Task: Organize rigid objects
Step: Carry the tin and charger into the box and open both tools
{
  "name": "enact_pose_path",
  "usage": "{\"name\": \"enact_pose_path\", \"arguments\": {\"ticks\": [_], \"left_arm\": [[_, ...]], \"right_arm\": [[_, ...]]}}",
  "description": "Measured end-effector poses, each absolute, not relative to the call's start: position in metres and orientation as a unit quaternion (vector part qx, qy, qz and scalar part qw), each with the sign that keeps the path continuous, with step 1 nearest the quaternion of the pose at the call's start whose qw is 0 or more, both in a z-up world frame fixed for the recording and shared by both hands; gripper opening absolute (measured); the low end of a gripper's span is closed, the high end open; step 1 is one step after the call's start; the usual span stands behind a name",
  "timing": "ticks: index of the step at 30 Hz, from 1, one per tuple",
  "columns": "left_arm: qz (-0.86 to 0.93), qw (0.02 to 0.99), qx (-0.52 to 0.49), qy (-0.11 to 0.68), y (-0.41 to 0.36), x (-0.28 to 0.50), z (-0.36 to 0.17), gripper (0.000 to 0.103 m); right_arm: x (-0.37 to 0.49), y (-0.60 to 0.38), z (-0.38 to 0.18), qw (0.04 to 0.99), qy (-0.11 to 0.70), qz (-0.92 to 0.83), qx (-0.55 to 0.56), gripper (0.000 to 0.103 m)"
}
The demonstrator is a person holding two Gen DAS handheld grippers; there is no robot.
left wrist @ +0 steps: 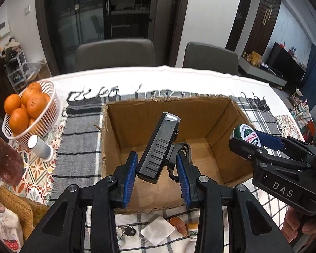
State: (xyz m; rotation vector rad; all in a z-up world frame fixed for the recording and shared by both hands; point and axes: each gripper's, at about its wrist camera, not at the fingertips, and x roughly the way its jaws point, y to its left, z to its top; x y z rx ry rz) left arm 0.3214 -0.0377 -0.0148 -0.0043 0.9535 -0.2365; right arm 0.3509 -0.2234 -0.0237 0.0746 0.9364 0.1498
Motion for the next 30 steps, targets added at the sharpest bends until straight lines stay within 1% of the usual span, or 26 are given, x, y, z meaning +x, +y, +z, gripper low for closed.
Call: {"name": "enact_pose_path", "arguments": {"ticks": [5,6,8,10,11,30], "left_arm": [[-0.103,0.875,0.000,0.473,-0.039,0.327,-0.022,0.038],[-0.101,0.875,0.000,0.473,-0.039,0.327,-0.022,0.041],[-0.095,0.881,0.003,0.464,-0.038,0.325,-0.021,0.042],[-0.090,0.885,0.007,0.456,-0.038,0.323,-0.019,0.047],[-0.088,0.886,0.008,0.454,-0.037,0.321,-0.019,0.048],[-0.101,0.909,0.021,0.404,-0.029,0.267,0.011,0.049]], "right_arm": [[0.362,-0.225,-0.035,0.874,0.479,0.074,0.036,0.053],[0.363,-0.225,-0.037,0.872,0.482,0.074,0.038,0.053],[0.364,-0.225,-0.041,0.869,0.487,0.077,0.039,0.055],[0.363,-0.226,-0.042,0.870,0.485,0.075,0.038,0.055],[0.361,-0.226,-0.041,0.873,0.480,0.073,0.036,0.055],[0.305,-0.216,-0.001,0.902,0.426,0.068,0.021,0.057]]}}
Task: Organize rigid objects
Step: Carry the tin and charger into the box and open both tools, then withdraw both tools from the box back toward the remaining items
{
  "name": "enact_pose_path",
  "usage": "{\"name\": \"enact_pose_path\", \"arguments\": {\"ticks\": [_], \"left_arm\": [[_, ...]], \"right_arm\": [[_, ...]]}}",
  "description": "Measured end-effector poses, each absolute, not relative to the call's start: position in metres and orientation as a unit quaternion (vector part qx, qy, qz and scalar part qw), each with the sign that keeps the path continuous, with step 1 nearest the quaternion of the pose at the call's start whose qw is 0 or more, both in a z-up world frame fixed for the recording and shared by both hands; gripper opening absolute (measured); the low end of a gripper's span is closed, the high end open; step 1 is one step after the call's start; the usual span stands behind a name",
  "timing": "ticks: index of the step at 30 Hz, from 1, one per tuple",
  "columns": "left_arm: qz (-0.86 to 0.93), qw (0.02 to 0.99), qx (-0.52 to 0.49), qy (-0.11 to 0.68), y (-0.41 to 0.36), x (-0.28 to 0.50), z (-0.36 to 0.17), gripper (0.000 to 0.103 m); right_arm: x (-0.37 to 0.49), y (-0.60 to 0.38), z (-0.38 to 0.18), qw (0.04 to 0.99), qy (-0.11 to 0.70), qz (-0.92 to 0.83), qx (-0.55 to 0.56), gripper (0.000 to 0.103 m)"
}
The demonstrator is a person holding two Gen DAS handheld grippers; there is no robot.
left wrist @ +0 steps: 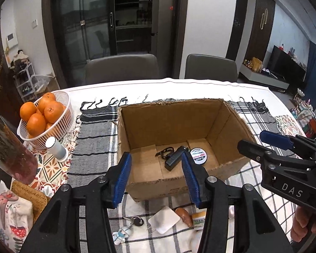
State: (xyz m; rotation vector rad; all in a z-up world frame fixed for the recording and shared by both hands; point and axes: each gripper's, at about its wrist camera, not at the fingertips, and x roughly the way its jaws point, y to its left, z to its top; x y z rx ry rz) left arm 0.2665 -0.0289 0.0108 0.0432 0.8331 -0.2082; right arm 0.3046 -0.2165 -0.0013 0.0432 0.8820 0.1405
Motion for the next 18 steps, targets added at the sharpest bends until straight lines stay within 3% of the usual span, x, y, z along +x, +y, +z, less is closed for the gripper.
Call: {"name": "enact_pose_path", "arguments": {"ticks": [18], "left_arm": [[-0.140,0.895,0.091,0.413,-0.025,0.216,-0.001,0.049]], "right_arm": [[0.255,-0.208,-0.014,0.883,0.465,0.065,0.021,0.064]]}}
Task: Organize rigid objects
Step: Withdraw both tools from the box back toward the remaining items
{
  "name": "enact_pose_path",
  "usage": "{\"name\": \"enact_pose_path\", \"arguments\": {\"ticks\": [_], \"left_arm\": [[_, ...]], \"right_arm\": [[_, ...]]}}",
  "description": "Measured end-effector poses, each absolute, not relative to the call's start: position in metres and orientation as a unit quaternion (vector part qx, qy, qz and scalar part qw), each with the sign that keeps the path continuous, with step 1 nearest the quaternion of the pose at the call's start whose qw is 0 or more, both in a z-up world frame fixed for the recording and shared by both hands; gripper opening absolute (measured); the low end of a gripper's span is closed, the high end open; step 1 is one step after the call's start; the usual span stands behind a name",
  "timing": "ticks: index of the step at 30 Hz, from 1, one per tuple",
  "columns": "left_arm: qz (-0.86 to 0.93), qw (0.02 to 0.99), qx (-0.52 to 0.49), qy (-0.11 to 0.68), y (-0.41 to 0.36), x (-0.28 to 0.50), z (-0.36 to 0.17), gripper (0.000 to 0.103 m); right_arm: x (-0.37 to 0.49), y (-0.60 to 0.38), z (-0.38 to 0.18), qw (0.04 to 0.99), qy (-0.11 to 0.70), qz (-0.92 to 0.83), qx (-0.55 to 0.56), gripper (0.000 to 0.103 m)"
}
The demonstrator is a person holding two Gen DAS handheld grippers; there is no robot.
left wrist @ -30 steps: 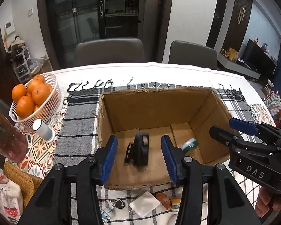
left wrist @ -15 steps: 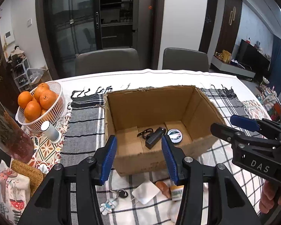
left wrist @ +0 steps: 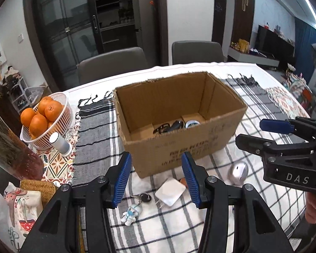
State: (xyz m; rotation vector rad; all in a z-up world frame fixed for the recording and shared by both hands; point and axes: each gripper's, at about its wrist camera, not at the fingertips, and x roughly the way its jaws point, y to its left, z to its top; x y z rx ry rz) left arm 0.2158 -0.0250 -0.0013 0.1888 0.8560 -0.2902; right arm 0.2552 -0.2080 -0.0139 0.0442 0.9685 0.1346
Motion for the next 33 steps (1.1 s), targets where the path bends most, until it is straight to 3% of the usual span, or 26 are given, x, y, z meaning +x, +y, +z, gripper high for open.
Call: {"name": "enact_pose_path", "arguments": {"ticks": [14,18,33], "left_arm": [[-0.188,0.882,0.150,0.405,-0.022,0.190,-0.030,0.051],[-0.192,0.887,0.161,0.388,-0.019,0.182,-0.038,0.059],[-0.239,0.861,0.206,0.398,-0.024,0.181,-0.084,0.066]], "right_arm": [[0.227,-0.201,-0.048,0.882,0.463,0.062,0.064,0.064],[0.219,-0.197,-0.052,0.890,0.448,0.054,0.062,0.064],[0.200,-0.190,-0.086,0.899,0.430,0.047,0.074,0.064]]}}
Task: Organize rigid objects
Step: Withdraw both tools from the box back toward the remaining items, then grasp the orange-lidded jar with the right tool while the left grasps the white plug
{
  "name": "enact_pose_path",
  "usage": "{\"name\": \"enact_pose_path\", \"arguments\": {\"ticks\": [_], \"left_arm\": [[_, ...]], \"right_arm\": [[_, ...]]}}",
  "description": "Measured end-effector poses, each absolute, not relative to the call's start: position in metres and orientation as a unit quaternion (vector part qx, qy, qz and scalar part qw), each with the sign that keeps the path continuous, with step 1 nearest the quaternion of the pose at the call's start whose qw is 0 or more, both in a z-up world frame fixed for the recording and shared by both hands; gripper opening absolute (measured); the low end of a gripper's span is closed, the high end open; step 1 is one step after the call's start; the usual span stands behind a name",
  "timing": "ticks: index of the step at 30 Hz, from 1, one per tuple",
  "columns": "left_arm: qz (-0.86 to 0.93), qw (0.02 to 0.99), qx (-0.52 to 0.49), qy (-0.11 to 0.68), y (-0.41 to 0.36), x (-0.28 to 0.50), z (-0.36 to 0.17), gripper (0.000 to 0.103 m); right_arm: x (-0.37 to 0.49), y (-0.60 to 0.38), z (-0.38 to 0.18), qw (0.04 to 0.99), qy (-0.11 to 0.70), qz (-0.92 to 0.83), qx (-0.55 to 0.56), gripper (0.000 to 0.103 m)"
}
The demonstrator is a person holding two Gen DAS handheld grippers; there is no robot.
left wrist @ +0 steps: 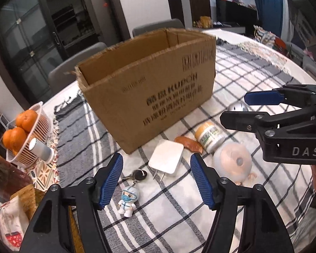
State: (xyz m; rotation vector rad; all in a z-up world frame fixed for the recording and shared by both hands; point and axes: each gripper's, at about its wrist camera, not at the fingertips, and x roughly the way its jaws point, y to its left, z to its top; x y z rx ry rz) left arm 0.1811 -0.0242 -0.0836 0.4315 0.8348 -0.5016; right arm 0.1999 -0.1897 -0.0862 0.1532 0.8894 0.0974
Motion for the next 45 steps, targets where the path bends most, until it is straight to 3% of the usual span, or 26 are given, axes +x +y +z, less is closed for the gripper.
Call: {"name": "enact_pose_path", "arguments": {"ticks": [28,35,40,45], "left_arm": [[-0.306,0.810,0.223,0.448,-0.042,0.227,-0.145,0.066],[-0.302,0.811,0.218,0.451,-0.045,0.235,-0.154,0.065],[-0.306,0.810,0.204,0.457,-0.045,0.239,-0.158,0.050],[-0.296,0.818,0.191,0.455,-0.043,0.238,-0.158,0.049]], "right_arm": [[0.229,-0.196,-0.152,0.869,0.481,0.031,0.112,0.062],[0.235,-0.198,-0.161,0.863,0.489,0.031,0.121,0.057],[0.239,-0.195,-0.167,0.858,0.496,0.038,0.128,0.051],[0.241,-0.194,-0.171,0.855,0.498,0.049,0.135,0.041]]}}
